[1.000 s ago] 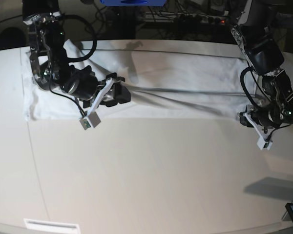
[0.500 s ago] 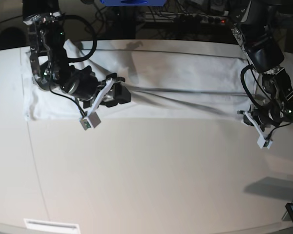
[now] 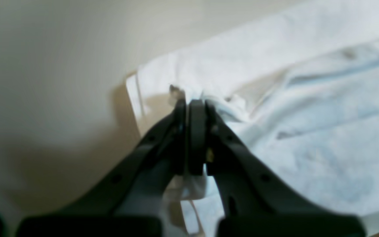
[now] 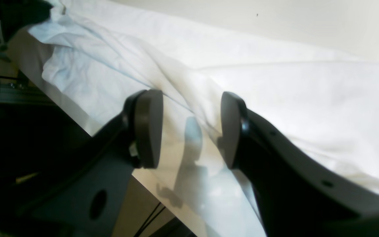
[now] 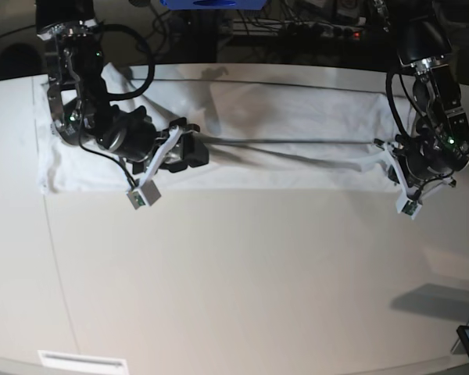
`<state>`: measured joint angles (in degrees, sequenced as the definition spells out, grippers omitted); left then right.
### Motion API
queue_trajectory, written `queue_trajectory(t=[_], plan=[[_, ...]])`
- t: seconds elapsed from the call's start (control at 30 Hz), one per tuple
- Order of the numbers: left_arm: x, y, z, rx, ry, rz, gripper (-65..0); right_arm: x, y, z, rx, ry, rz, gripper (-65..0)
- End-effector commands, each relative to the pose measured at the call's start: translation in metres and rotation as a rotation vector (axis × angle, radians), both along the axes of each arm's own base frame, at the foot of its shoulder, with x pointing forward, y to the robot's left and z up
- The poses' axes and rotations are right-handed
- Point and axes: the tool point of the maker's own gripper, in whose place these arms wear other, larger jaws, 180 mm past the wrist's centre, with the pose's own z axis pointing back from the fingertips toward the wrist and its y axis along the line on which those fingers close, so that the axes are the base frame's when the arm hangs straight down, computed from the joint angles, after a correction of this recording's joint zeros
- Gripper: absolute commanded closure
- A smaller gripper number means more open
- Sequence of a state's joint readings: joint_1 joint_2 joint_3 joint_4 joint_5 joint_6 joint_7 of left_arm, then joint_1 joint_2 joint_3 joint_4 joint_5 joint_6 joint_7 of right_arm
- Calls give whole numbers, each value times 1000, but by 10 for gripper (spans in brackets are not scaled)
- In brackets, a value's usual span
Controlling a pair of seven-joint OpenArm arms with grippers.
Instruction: Fold the T-shirt properly
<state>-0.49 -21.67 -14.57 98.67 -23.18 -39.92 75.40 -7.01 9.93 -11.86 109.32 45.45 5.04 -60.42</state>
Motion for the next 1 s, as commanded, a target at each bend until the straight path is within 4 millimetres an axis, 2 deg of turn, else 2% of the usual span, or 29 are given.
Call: queue_trajectory(t=[0.0, 0.17, 0.5, 0.67, 0.83, 0.97], plan=[[9, 1, 17, 26, -51, -25, 0, 7, 2, 13, 27, -44, -2, -277], [-4, -9, 19, 84, -31, -105, 0, 7, 2, 13, 27, -44, -2, -277], [-34, 2, 18, 162, 22, -153, 0, 25, 2, 28, 24, -98, 4, -279], [-34, 11, 25, 200, 24, -164, 0, 27, 9, 30, 41, -91, 8, -279], [-33, 17, 29, 225, 26, -170, 0, 20, 35, 18, 49, -37, 80, -279], [-37, 18, 26, 226, 39, -171, 0, 27, 49, 15, 55, -20, 105, -279]])
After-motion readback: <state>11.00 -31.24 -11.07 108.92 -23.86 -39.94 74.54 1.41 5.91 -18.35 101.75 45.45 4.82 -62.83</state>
